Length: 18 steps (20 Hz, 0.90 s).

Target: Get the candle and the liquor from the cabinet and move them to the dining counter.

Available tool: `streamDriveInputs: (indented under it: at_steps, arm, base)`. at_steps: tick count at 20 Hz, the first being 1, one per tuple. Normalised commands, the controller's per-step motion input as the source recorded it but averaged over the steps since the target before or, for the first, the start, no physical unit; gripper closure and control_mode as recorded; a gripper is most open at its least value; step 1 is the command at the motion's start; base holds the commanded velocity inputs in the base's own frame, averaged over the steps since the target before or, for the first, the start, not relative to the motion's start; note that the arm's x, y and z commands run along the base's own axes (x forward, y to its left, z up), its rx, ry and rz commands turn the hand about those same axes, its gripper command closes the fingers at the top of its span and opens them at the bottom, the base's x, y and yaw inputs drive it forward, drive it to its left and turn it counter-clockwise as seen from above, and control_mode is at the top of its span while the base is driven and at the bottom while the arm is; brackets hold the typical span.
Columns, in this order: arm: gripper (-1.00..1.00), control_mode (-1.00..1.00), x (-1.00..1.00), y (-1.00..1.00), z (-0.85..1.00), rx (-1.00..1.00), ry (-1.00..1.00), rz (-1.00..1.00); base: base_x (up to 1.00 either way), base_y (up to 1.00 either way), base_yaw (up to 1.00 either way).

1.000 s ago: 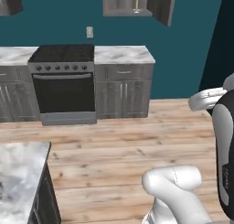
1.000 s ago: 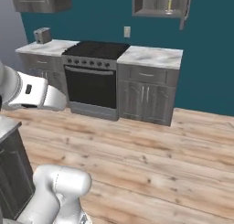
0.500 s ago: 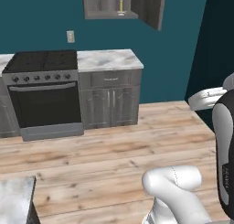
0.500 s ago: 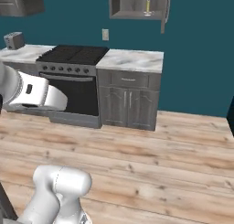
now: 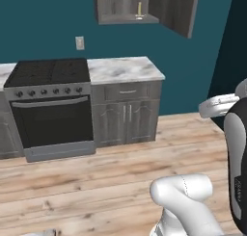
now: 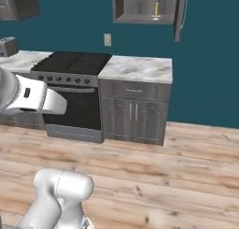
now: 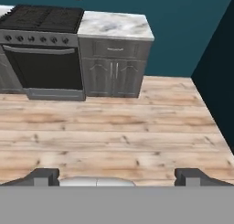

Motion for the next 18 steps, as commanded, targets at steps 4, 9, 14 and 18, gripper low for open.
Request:
streamDriveInputs:
  at_steps: [4,9,14,18]
  arm:
    - [-1.0,1.0,0.0,0.0,0.0,0.0,0.0,0.0]
    - [-1.0,1.0,0.0,0.0,0.0,0.0,0.0,0.0]
    - [-1.0,1.0,0.0,0.0,0.0,0.0,0.0,0.0]
    - [-1.0,1.0,0.0,0.0,0.0,0.0,0.0,0.0]
  base:
    - [1.0,0.09,0.0]
    - [1.0,-0.07,0.0]
    - [0.88,-0.17,-0.07]
    - [0.74,-0.22,-0.16]
